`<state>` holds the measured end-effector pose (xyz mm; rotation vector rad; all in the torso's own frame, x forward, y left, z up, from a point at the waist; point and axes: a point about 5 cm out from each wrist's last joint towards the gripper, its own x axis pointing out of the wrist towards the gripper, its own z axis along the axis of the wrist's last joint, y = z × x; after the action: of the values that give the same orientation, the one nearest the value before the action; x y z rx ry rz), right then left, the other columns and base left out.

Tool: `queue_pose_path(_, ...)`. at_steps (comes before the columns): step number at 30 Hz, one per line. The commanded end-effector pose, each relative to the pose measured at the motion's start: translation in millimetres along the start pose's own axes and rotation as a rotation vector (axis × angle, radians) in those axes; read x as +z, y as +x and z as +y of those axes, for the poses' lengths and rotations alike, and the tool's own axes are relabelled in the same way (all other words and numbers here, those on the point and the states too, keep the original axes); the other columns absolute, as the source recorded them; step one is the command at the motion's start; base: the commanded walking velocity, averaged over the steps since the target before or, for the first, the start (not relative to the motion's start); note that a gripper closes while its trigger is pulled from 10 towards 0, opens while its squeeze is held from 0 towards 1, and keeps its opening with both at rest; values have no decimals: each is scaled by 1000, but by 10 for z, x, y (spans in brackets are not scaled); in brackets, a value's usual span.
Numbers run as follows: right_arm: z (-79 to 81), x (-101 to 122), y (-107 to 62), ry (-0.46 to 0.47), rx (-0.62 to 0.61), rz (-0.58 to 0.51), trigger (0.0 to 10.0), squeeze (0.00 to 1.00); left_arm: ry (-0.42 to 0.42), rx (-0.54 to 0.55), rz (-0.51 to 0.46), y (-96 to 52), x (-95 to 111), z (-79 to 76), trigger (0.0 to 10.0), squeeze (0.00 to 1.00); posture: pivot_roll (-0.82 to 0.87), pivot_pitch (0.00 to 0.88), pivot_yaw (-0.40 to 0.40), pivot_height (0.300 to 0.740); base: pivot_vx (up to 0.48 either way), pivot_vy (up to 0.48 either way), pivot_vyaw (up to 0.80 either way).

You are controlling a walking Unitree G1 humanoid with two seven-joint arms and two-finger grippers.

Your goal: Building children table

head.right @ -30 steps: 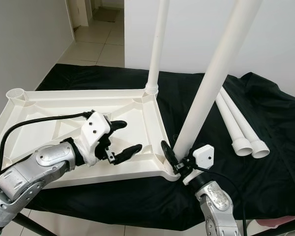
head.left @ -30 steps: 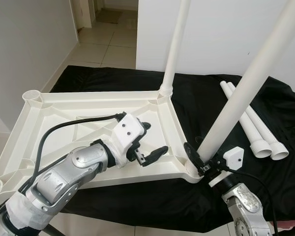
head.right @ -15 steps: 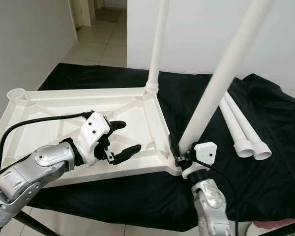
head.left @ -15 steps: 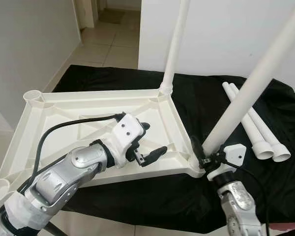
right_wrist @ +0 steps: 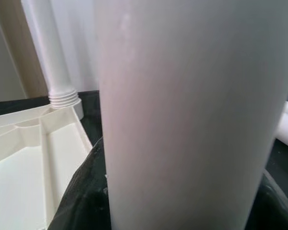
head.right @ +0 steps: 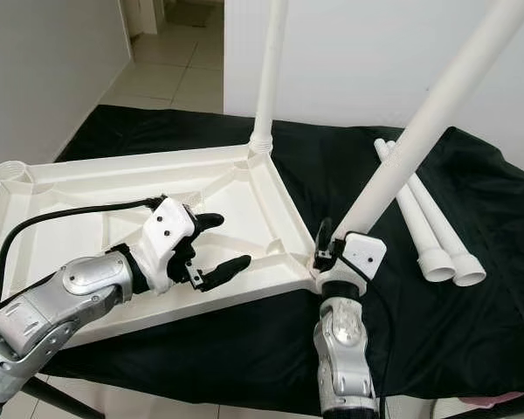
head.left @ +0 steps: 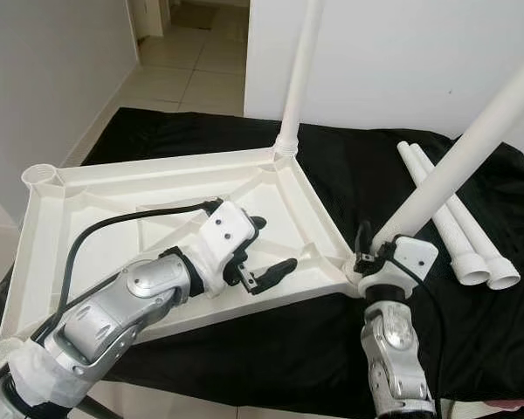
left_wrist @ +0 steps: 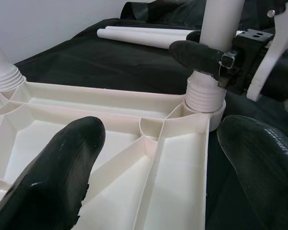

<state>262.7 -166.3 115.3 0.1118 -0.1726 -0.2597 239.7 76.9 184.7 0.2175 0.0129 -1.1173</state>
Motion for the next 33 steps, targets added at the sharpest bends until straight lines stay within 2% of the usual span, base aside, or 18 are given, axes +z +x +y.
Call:
queue_pose_path(1, -141, -280, -73, -43, -84, 159, 10000, 0, 20, -181, -13, -2, 35, -59, 10000, 0, -43, 5, -29, 740, 0, 0, 0)
queue_pose_path(5, -89, -255, 15, -76, -141, 162, 10000, 0, 28, -169, -17, 15, 46, -21, 10000, 0, -43, 0, -36, 740, 0, 0, 0)
queue_pose_path(8, -55, -231, 52, -105, -126, 146, 10000, 0, 30, -167, -19, 19, 46, -18, 10000, 0, -43, 0, -36, 740, 0, 0, 0)
queue_pose_path(15, 47, -187, 181, -244, -31, 119, 10000, 0, 38, -151, -21, 24, 44, 13, 10000, 0, -40, 0, -43, 740, 0, 0, 0)
queue_pose_path(22, 52, -227, 190, -257, -30, 141, 10000, 0, 56, -126, -16, 9, 45, 79, 10000, 0, -40, 0, -46, 740, 0, 0, 0)
queue_pose_path(25, 10, -262, 176, -228, -59, 164, 10000, 0, 65, -120, -11, 2, 40, 103, 10000, 0, -38, 0, -45, 740, 0, 0, 0)
queue_pose_path(28, 0, -250, 181, -243, -76, 157, 10000, 0, 65, -120, -12, 1, 40, 106, 10000, 0, -38, 0, -45, 740, 0, 0, 0)
queue_pose_path(30, -61, -219, 186, -247, -181, 150, 10000, 0, 68, -123, -10, 1, 38, 109, 10000, 0, -40, 0, -43, 740, 0, 0, 0)
queue_pose_path(33, -91, -206, 178, -236, -242, 148, 10000, 0, 69, -124, -10, 1, 41, 110, 10000, 0, -37, 0, -46, 740, 0, 0, 0)
